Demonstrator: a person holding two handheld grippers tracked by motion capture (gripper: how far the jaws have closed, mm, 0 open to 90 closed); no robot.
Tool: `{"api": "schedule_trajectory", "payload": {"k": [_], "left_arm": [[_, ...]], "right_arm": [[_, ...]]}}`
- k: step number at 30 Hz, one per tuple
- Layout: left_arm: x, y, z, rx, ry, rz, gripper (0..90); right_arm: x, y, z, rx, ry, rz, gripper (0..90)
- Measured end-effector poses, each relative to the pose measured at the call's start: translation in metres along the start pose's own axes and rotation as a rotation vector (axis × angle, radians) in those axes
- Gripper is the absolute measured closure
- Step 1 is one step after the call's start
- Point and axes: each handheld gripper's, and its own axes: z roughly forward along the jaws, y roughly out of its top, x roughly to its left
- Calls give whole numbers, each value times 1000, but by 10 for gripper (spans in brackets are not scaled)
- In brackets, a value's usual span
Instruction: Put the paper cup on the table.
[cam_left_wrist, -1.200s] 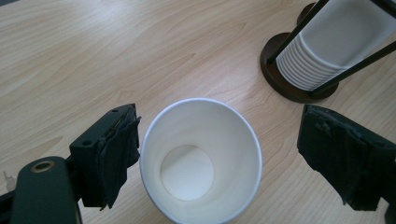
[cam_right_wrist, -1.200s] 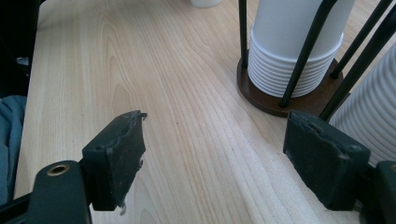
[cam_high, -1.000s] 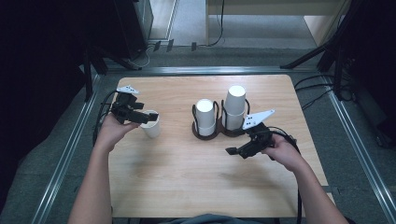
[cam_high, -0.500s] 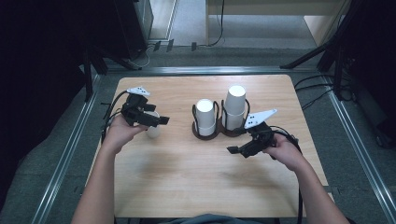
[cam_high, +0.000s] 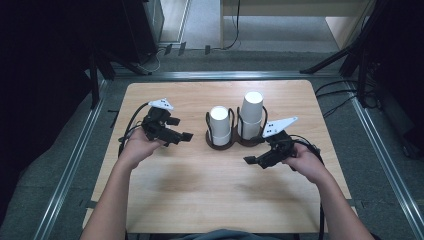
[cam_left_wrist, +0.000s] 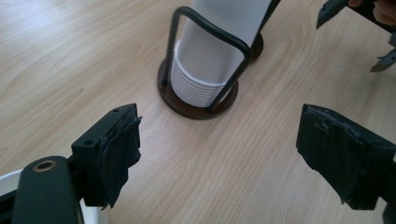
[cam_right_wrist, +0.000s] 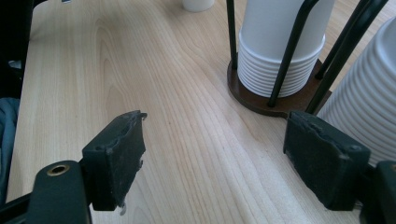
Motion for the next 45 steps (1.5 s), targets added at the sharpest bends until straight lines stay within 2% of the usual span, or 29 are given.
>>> {"api": "schedule_trajectory", "payload": {"k": [10, 13, 15, 18, 20, 23, 34, 37, 40, 45], "left_arm": [[-16, 0, 22, 29, -38, 39, 138], [-20, 0, 29, 49, -35, 40, 138], [-23, 0, 33, 65, -31, 65, 138], [-29, 0, 37, 55, -43, 79, 138], [-31, 0, 40, 41, -65, 68, 138], [-36, 0, 46, 57, -57, 82, 138], [-58, 2, 67, 80, -105, 126, 138], [-64, 2, 71, 79, -106, 145, 137], [-67, 2, 75, 81, -117, 144, 137], [-71, 3, 76, 65, -112, 148, 135]], "right_arm": [[0, 0, -1, -2, -6, -3, 205], [0, -1, -1, 1, -7, 2, 205], [0, -1, -1, 1, -9, 2, 205], [0, -1, -2, 0, -11, -1, 205], [-1, -1, -2, 1, -12, 2, 205], [-1, -1, -2, 1, -12, 0, 205], [-1, -1, -3, 1, -12, -3, 205], [-1, -1, -3, 2, -13, -9, 205], [-1, -1, -3, 1, -13, -8, 205], [0, -1, -4, 2, -15, -18, 205]]}}
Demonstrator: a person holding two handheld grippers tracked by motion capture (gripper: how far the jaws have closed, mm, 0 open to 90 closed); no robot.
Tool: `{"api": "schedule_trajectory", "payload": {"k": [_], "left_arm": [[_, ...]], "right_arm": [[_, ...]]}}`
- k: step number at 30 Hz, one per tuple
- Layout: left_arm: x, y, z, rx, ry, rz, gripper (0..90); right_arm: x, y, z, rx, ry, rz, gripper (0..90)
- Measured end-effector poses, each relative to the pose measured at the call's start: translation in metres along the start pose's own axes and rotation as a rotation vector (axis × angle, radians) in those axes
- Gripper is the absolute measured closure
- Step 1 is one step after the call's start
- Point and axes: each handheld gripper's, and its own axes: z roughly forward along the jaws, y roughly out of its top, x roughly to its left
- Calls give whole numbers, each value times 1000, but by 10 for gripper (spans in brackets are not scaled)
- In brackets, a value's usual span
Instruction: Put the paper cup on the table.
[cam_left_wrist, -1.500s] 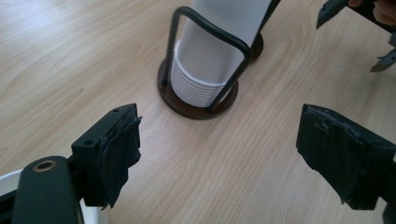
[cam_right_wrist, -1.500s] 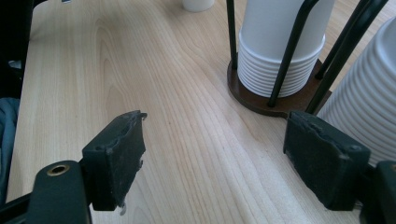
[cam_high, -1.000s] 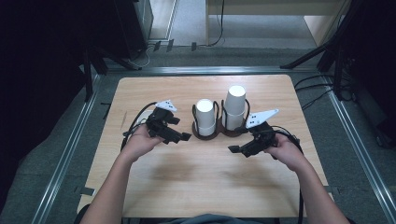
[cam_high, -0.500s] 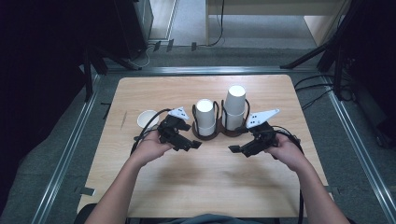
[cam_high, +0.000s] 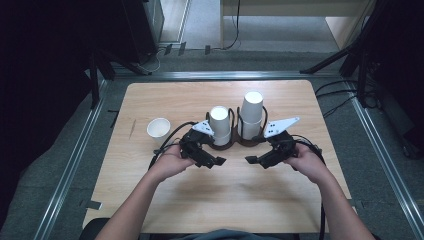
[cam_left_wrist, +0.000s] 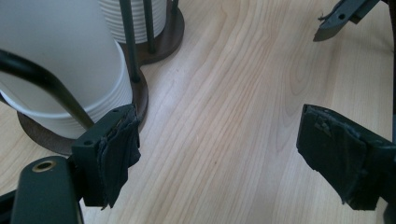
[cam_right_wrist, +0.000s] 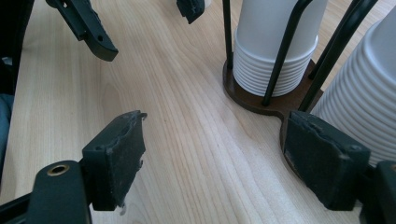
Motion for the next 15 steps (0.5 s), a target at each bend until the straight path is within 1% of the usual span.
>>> {"api": "schedule_trajectory", "payload": {"k": [2, 5, 8, 11, 15], "left_arm": [[-1, 1, 1, -6, -1, 7, 135], [-3, 1, 2, -8, 9, 24, 134], [-2, 0, 3, -4, 8, 25, 133], [-1, -2, 5, -4, 13, 14, 133], [0, -3, 7, 4, 12, 22, 132]], "right_arm": [[0, 0, 0, 2, -2, -13, 205], [1, 0, 1, 5, -2, -20, 205], [1, -1, 1, 7, -4, -26, 205], [1, -1, 2, 14, -7, -38, 205], [2, -2, 3, 25, -9, -59, 205]]}}
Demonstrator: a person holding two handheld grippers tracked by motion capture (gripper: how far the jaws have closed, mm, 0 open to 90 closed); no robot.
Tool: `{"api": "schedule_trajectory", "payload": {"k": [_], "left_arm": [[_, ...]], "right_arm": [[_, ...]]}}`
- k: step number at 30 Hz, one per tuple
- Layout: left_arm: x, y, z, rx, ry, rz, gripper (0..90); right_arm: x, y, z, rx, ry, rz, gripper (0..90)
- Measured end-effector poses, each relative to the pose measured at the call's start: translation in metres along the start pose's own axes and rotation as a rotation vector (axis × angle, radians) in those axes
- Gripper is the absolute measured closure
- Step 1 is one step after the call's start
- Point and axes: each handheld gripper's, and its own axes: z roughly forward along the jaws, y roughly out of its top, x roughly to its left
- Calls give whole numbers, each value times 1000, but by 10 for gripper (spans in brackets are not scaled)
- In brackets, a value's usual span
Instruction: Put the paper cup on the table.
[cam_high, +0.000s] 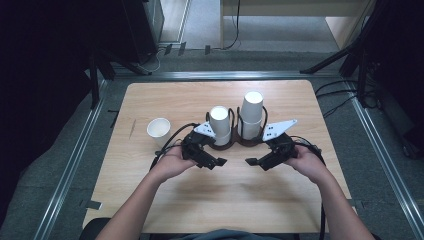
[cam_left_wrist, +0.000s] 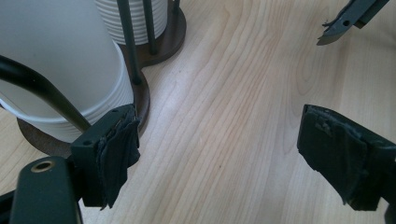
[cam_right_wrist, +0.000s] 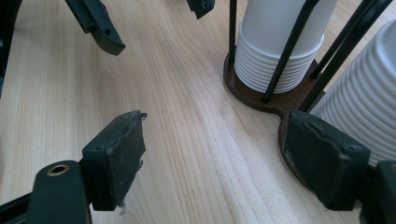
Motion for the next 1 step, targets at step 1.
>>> {"api": "schedule_trajectory", "payload": {"k": [1], "left_arm": [[0, 0, 1, 1, -1, 0, 132]], "right_arm": [[0, 0, 0, 2, 0, -5, 205]]}}
